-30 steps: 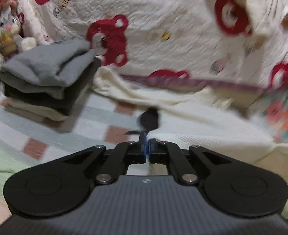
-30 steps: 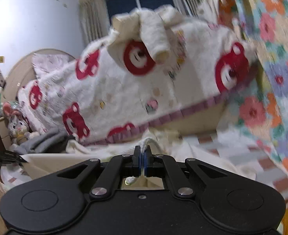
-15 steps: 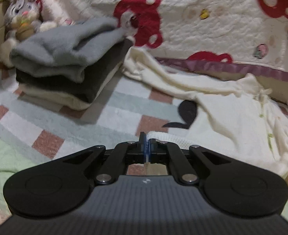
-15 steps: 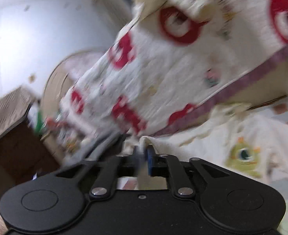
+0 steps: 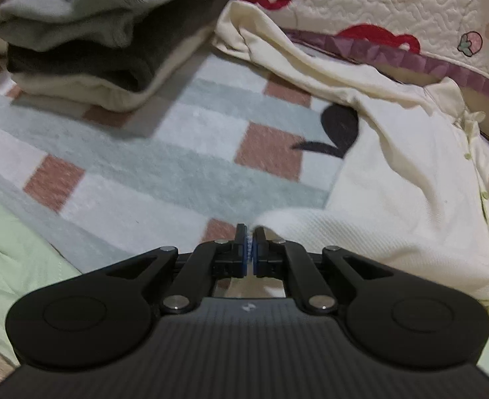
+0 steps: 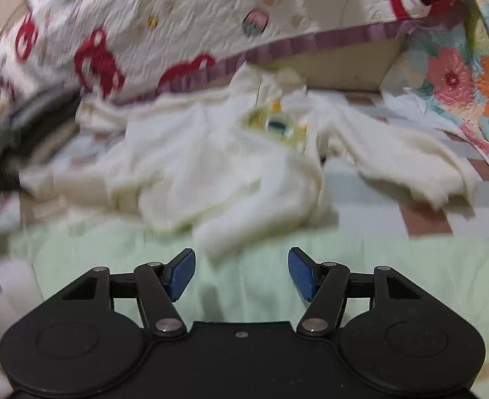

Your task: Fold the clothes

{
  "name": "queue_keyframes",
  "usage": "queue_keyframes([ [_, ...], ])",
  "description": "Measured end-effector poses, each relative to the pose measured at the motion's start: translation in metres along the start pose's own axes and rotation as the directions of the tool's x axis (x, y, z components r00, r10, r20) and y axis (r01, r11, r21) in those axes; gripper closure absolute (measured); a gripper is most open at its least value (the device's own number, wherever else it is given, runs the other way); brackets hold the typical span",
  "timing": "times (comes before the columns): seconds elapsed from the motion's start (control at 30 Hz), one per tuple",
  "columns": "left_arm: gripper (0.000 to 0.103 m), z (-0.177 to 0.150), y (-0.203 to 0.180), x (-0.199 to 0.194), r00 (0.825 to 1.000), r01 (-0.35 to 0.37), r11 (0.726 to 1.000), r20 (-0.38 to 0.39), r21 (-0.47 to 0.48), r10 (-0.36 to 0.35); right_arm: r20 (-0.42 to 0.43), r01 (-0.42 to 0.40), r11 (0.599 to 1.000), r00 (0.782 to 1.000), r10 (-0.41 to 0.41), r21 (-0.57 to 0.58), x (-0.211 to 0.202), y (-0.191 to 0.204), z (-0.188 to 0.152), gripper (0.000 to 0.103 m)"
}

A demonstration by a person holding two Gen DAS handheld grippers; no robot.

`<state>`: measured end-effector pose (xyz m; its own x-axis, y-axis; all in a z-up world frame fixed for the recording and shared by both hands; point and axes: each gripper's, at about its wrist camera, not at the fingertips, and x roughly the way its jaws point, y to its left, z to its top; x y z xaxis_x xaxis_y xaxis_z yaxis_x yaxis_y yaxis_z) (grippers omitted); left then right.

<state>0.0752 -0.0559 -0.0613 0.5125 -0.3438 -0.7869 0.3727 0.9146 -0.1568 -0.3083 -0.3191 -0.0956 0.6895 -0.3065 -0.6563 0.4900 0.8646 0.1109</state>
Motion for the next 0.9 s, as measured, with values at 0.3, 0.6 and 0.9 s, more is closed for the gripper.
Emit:
queue_keyframes([
  [0.3, 0.101, 0.000, 0.003, -0.001, 1.000, 0.005, 1.000, 0.022, -0.017, -0.005, 0.183, 0.089, 0.996, 0.980, -0.082, -0.030, 0.007, 0.002, 0.019, 0.095],
  [0.6, 0.101, 0.002, -0.005, -0.001, 0.995, 0.070, 0.997, 0.070, 0.012, -0.071, 0.193, 0.048, 0.995, 0.979, -0.064, 0.086, 0.037, -0.047, 0.092, 0.094],
  [0.9, 0.099, -0.001, 0.003, 0.016, 0.998, 0.054, 0.998, 0.014, -0.044, -0.054, 0.002, -0.037, 0.943, 0.999, 0.039, 0.330, 0.097, -0.083, 0.104, 0.064],
])
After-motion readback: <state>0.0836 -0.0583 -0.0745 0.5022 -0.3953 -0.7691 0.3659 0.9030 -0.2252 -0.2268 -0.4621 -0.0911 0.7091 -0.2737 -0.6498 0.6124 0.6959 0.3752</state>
